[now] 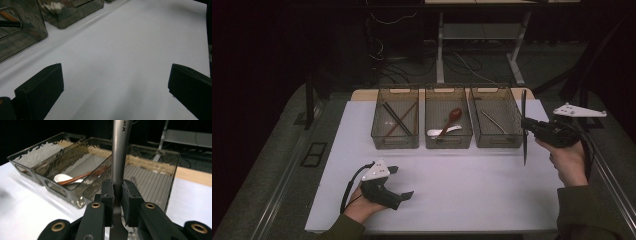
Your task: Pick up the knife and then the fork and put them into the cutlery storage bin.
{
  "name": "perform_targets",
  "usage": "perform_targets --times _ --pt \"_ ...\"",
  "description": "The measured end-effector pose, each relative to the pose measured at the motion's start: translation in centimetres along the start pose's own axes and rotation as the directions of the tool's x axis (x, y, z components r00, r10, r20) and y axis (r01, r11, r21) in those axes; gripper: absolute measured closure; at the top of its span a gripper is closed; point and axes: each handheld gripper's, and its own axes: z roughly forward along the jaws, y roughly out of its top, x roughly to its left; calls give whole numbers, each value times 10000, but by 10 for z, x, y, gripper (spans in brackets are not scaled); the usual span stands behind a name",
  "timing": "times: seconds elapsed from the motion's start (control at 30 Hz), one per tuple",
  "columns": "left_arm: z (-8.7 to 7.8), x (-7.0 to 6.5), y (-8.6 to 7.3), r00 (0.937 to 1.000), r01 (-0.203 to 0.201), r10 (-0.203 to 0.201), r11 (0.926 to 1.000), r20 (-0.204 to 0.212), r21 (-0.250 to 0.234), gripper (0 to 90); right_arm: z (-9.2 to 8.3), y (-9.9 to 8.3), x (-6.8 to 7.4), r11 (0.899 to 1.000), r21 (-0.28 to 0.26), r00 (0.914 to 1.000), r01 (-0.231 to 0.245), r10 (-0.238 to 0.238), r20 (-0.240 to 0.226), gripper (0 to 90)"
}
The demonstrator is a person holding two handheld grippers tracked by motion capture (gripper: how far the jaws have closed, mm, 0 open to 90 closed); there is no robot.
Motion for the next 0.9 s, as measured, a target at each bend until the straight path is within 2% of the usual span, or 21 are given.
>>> perform_targets --times 0.13,0.27,0.53,0.73,0.9 --pt "0 0 0 10000 25 -25 10000 -2 -15 0 0 6 0 9997 -223 9998 114 -110 177 796" --pt "0 0 0 10000 70 -70 10000 20 -14 0 1 14 -3 9987 -516 9997 -30 43 240 796" --pt "0 0 0 10000 73 -72 10000 35 -28 0 9 39 -11 9957 -921 9977 74 -11 677 795" --pt "0 0 0 10000 79 -78 10000 43 -19 0 19 58 -15 9944 -1001 9944 328 -224 1036 796" --pt "0 0 0 10000 76 -76 10000 59 -40 0 33 65 -20 9948 -875 9902 513 -393 1340 796"
